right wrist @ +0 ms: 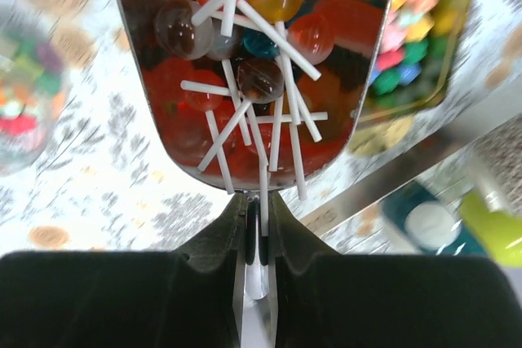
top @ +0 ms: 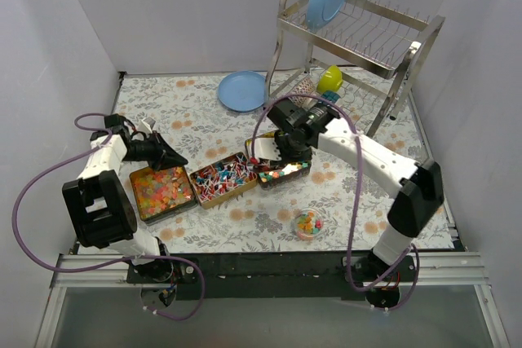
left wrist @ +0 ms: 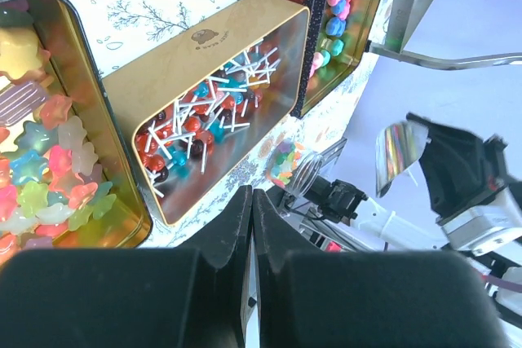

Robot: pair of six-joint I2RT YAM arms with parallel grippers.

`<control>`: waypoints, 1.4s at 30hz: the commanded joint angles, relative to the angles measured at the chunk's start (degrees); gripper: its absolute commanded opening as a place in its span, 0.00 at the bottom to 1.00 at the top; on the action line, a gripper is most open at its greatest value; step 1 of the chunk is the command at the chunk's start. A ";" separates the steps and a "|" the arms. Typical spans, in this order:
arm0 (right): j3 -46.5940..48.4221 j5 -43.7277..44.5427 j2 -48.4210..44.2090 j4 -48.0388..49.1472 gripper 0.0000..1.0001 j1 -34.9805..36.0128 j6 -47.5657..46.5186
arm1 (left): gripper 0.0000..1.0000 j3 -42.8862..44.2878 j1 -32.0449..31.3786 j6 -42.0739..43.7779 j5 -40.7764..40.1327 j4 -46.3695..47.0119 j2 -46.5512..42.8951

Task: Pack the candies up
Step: Place the fake candies in the packing bottle.

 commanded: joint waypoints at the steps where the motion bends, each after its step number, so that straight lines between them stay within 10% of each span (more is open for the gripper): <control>1: -9.69 2.92 -10.13 -1.60 0.01 0.13 -2.67 | 0.00 2.37 -0.14 0.75 1.61 1.23 1.37; 15: -30.80 8.10 -30.36 -5.82 0.01 -0.22 -5.13 | 0.00 8.17 -0.14 2.15 -0.59 3.25 6.82; 42: -34.58 21.20 -27.64 -11.62 0.01 6.19 -5.49 | 0.00 5.54 -0.14 1.98 -2.09 6.77 6.39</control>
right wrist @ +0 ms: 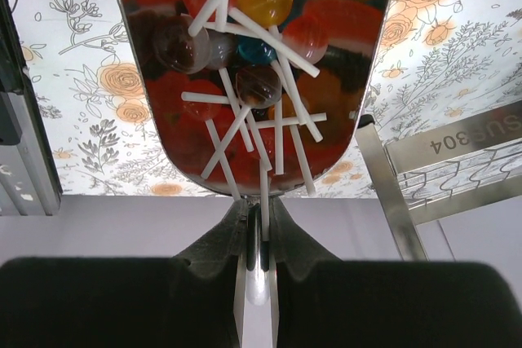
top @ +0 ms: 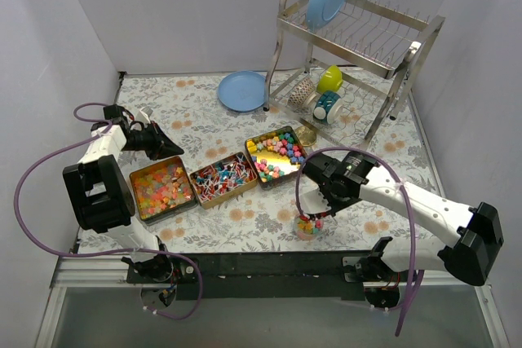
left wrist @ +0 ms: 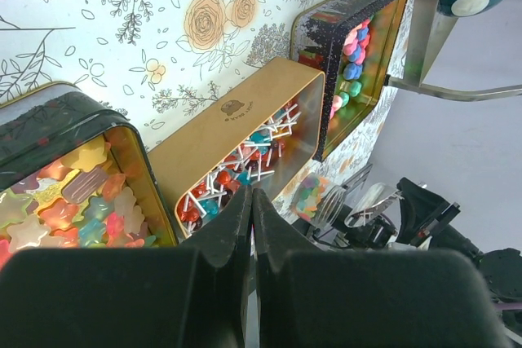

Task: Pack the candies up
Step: Place the fake candies in the packing bottle.

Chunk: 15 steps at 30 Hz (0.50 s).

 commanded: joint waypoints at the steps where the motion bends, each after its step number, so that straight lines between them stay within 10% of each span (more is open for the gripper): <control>1: -0.45 4.89 1.32 -2.55 0.01 1.58 -0.68 | 0.00 -0.65 -0.05 0.64 0.80 1.06 -1.15; 15: -1.94 10.26 4.05 -2.64 0.01 4.13 2.49 | 0.00 -0.65 -0.14 0.64 2.91 0.19 -1.07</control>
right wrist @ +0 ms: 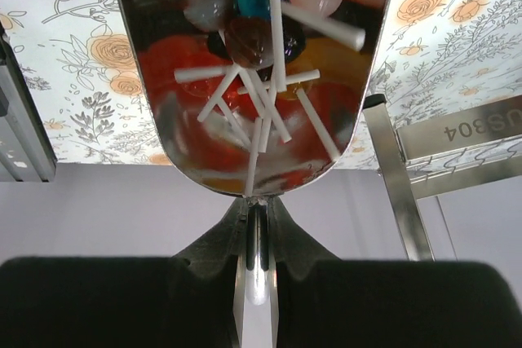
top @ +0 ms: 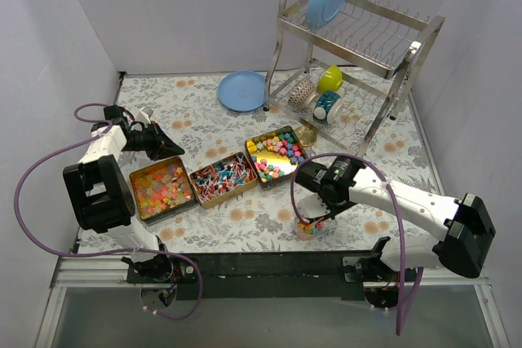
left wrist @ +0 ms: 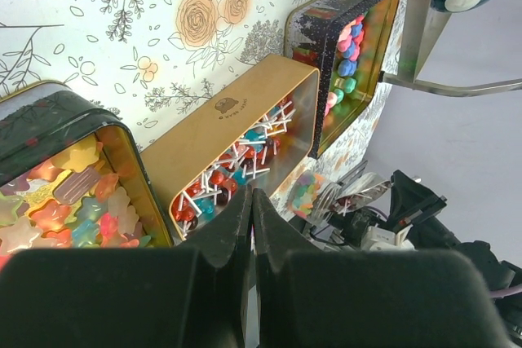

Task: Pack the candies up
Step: Place the fake candies in the packing bottle.

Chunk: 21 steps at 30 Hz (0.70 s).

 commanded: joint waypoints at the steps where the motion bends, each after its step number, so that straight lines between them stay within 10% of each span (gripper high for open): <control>1: 0.11 4.25 0.49 -1.72 0.01 1.12 -0.59 | 0.00 -0.58 -0.14 0.67 2.01 0.10 -1.07; 21: -0.76 9.87 1.19 -1.72 0.01 3.05 -3.57 | 0.00 -2.52 -0.05 -0.74 2.45 1.77 -3.44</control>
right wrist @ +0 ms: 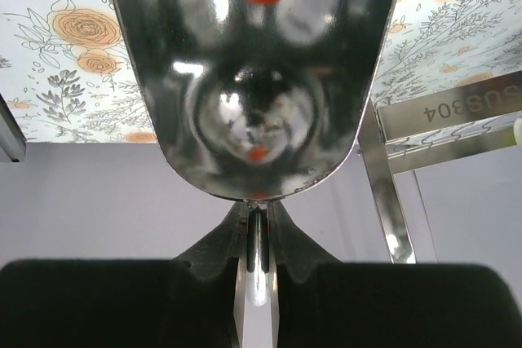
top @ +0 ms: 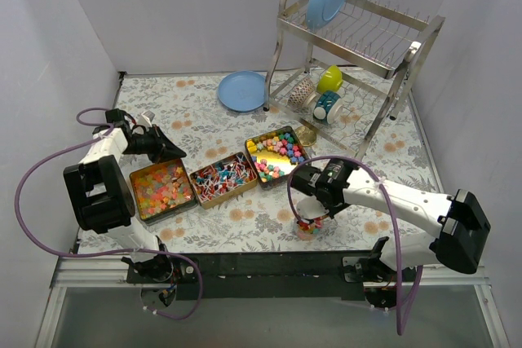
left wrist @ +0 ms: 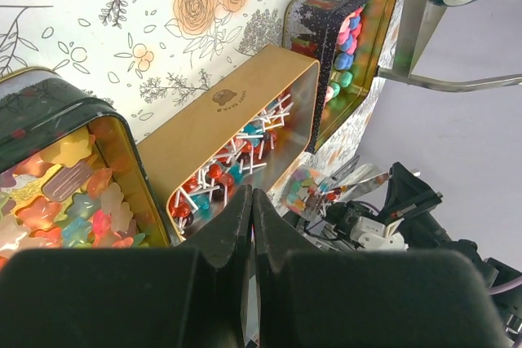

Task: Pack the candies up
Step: Place the fake candies in the packing bottle.

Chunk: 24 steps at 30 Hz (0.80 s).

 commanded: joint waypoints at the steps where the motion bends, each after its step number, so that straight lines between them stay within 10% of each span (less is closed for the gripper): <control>1: -1.02 3.91 -1.56 -1.61 0.01 0.54 -5.24 | 0.00 -0.44 -0.14 0.00 1.12 0.74 -3.24; 16: -2.35 4.27 -8.15 -1.43 0.01 -2.44 -8.76 | 0.00 0.79 -0.05 -0.17 0.86 -0.14 -2.63; 24: 6.36 -15.24 -10.70 2.68 0.01 -22.30 0.81 | 0.00 1.23 -0.14 0.35 0.16 -0.76 -1.93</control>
